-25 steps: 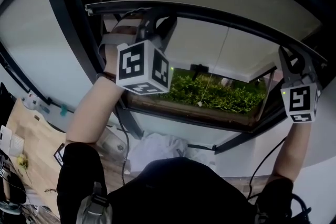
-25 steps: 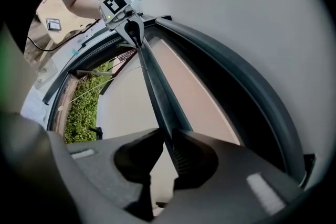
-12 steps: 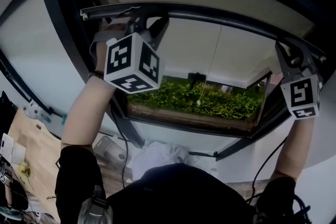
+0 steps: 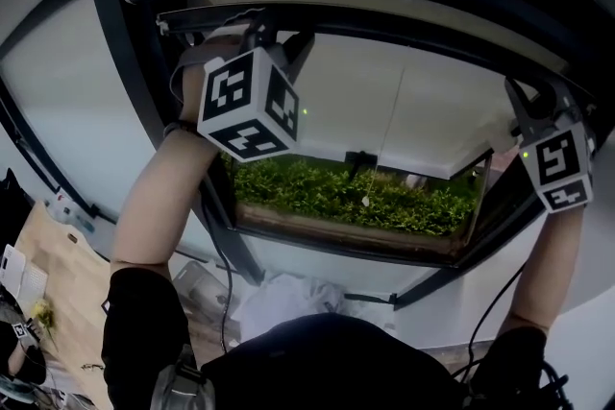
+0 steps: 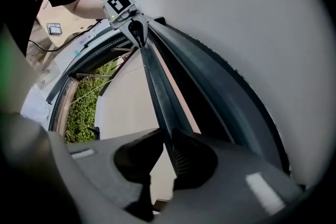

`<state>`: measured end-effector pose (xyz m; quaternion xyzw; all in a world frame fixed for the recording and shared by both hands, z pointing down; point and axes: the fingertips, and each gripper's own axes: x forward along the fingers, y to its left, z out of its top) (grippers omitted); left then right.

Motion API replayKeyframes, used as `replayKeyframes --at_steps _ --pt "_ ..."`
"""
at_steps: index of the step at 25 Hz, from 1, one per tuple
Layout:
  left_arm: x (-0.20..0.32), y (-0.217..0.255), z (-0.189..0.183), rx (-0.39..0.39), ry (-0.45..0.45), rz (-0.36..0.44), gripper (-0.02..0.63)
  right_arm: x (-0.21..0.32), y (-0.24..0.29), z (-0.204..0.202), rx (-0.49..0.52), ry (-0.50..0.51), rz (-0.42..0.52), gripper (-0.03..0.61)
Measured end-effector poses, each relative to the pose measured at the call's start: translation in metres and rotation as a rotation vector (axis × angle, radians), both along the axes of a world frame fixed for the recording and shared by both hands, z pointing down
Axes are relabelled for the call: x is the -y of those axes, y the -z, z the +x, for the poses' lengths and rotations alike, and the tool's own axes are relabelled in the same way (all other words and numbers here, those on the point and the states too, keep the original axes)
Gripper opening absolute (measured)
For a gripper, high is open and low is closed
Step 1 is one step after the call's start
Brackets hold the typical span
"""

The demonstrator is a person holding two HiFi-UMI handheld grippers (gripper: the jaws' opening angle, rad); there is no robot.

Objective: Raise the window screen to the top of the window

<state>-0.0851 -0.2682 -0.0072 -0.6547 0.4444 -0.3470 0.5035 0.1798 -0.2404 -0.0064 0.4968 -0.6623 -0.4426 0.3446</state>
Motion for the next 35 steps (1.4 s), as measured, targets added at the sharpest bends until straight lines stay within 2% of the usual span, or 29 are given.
replayKeyframes --at_steps 7,14,19,21,23,26,30,35 --pt "-0.006 0.032 -0.002 -0.032 0.011 0.057 0.046 -0.007 0.034 -0.001 -0.005 -0.011 0.075 0.051" --pt "-0.006 0.045 -0.001 -0.026 0.04 0.081 0.046 -0.006 0.047 -0.001 -0.015 -0.021 0.092 0.051" --pt "-0.005 0.047 -0.001 0.014 0.071 0.154 0.043 -0.005 0.049 -0.001 -0.016 -0.018 0.147 0.051" --pt "-0.006 0.048 0.001 0.005 0.073 0.189 0.043 -0.007 0.049 0.0 -0.003 -0.02 0.185 0.052" --pt "-0.007 0.048 0.001 -0.036 0.058 0.224 0.045 -0.01 0.05 0.001 0.035 -0.022 0.238 0.054" --pt "-0.007 0.05 -0.002 -0.143 0.029 0.245 0.054 -0.012 0.052 0.001 0.128 0.005 0.298 0.06" --pt "-0.009 0.049 -0.003 -0.23 0.032 0.274 0.055 -0.016 0.042 -0.003 0.26 0.098 0.255 0.06" --pt "-0.02 0.051 -0.004 -0.377 -0.034 0.27 0.044 -0.011 0.021 -0.001 0.312 0.109 0.205 0.06"
